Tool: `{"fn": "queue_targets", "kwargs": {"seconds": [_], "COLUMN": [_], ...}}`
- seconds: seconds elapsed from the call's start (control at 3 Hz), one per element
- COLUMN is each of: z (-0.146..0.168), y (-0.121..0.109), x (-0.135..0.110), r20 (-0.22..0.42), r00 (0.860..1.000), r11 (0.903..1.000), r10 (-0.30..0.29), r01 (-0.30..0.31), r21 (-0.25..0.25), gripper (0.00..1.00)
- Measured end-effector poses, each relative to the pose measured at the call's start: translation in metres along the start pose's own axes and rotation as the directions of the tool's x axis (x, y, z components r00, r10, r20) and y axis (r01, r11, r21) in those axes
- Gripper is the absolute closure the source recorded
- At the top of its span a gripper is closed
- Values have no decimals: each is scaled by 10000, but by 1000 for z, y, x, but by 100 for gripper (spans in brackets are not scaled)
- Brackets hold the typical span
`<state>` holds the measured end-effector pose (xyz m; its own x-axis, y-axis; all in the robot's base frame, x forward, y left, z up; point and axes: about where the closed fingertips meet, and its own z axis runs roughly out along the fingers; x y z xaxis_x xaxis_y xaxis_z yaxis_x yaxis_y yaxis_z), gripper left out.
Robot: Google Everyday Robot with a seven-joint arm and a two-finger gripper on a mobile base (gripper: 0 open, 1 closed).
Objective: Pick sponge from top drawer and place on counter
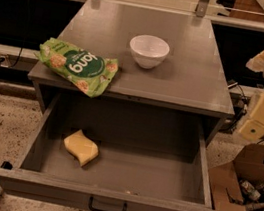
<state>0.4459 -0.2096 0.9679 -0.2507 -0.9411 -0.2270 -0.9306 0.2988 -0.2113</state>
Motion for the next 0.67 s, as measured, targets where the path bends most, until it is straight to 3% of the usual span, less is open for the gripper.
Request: {"fn": "queue_targets", "kwargs": {"seconds": [0.33,0.67], "z": [37,82], "y": [-11,-16], "x": [-36,-88], "r20": [46,408], "r00": [10000,9990], "r11": [9987,9966], "r10": [65,-208], "r01": [-63,240], "r21": [-501,-787], "gripper": [0,0]}}
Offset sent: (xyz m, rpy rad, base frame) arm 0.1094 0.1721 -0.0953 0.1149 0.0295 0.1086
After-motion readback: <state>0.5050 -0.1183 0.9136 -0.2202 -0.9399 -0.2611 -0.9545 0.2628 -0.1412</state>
